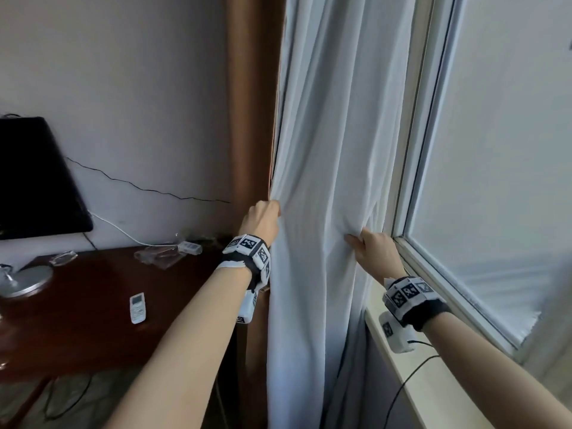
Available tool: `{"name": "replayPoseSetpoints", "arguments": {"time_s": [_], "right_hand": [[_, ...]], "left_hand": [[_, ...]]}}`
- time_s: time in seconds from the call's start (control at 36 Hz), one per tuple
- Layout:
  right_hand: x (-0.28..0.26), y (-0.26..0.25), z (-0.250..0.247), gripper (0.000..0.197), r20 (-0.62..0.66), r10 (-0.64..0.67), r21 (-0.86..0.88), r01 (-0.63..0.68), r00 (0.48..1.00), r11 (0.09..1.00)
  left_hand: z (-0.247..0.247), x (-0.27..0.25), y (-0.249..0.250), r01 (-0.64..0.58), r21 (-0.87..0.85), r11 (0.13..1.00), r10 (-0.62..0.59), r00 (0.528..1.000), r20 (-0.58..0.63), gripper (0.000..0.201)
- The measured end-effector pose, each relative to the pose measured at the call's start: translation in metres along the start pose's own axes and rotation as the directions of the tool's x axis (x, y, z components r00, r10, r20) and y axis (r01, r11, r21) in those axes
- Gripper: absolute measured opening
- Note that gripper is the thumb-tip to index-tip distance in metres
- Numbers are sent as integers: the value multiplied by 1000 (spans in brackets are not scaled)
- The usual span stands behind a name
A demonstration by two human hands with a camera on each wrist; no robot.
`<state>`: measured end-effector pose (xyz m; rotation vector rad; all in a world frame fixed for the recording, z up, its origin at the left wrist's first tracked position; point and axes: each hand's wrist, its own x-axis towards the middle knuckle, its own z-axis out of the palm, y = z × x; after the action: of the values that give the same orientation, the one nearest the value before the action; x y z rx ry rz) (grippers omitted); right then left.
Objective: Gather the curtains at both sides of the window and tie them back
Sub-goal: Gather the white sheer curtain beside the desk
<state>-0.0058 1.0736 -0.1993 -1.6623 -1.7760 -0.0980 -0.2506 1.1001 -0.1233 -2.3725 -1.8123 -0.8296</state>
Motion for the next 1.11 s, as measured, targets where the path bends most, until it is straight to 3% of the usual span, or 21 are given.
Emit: {"name": "replayPoseSetpoints", "arguments": {"time_s": [0.28,0.36,0.56,0.69,0.81,0.89,0.94,1.0,1.11], "right_hand": [[-42,-27,-28,52,-92,-99,-65,93,991,994],[-43,-25,-35,56,-110,-55,-58,49,992,997],[-39,-36,-63,45,109,-69,-305,100,992,947],[-44,-35,-72,51,83,-5,-57,10,997,998],[-58,-51,-74,51,76,-70,40,68,995,997],[-63,-46,-73,46,10,-29,106,27,1000,994],[-64,-37,-72,41,-36,45,82,-42,998,996],[-60,-27,-70,37,-54,146,37,-144,988,989],[-47,-4,-67,24,-26,286,25,-285,958,958]], "left_hand": [[-2,-6,10,-21,9,1000,21,1000,13,30],[-6,-9,12,-32,-4,999,32,999,21,28],[-12,-19,13,-43,-33,999,44,998,34,31],[-13,-23,14,-55,-40,998,56,998,39,31],[-17,-26,18,-38,-15,999,39,998,51,25],[-19,-29,22,-44,-26,999,46,996,76,25],[-18,-32,26,-74,-71,995,81,993,92,35],[-16,-37,30,-135,-135,982,151,981,121,59],[-17,-44,40,-276,-197,941,316,924,216,101]]}}
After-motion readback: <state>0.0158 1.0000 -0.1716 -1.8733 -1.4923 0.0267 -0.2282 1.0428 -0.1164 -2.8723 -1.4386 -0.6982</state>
